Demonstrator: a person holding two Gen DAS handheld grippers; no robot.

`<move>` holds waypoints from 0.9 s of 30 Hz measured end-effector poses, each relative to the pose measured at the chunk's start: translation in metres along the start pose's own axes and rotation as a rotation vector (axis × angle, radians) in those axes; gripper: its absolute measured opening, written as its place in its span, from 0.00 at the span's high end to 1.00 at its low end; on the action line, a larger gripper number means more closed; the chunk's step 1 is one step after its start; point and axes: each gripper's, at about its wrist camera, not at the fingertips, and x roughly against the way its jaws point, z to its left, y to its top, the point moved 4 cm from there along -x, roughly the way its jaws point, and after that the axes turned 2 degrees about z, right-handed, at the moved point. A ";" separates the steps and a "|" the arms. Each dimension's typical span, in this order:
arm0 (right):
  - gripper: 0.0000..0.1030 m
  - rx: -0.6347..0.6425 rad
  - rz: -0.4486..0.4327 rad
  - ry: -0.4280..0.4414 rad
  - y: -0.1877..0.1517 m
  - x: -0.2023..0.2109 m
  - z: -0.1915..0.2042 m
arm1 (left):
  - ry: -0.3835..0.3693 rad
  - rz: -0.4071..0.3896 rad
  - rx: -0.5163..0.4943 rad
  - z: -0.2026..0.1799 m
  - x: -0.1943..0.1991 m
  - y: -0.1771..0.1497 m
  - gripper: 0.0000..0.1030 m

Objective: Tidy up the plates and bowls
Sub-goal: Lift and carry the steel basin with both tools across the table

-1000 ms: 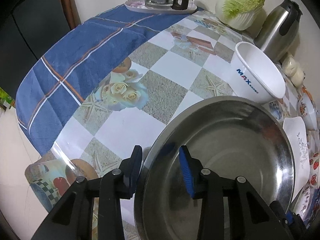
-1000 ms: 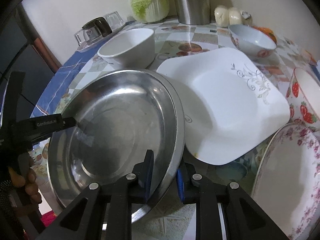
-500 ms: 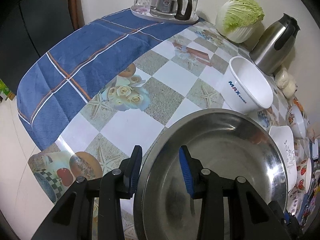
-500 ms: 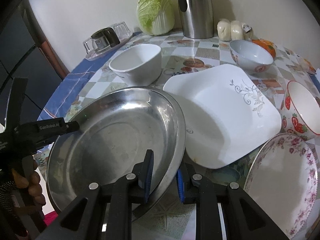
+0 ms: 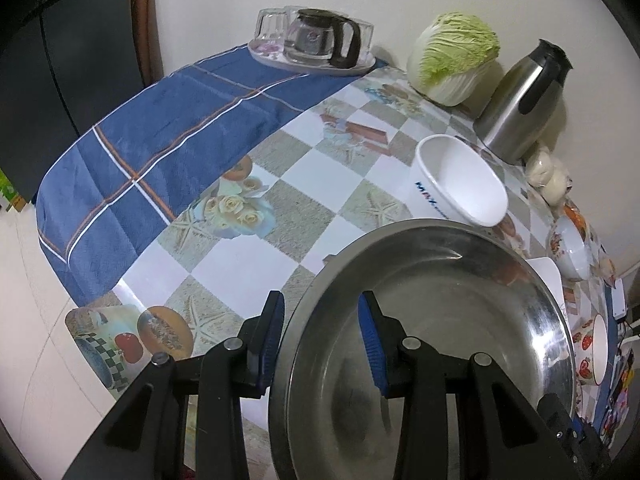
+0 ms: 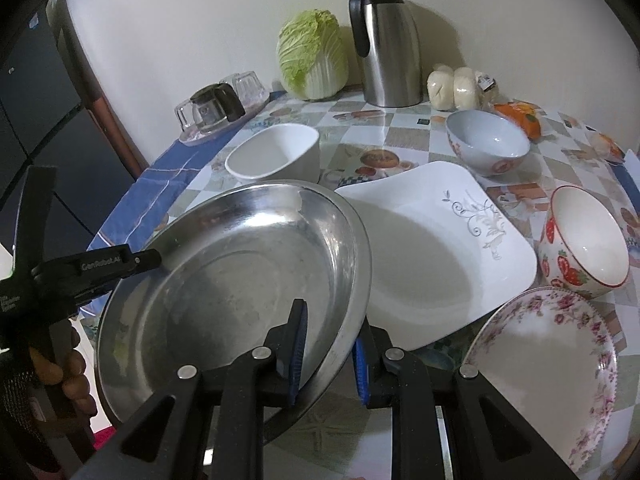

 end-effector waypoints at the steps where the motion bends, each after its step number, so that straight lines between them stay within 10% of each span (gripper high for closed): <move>1: 0.78 -0.001 -0.002 -0.001 0.000 0.001 -0.002 | 0.000 -0.003 -0.006 -0.003 0.001 0.000 0.61; 27: 0.77 -0.136 -0.060 -0.095 0.015 0.021 -0.093 | -0.115 -0.025 -0.135 -0.108 0.001 0.002 0.61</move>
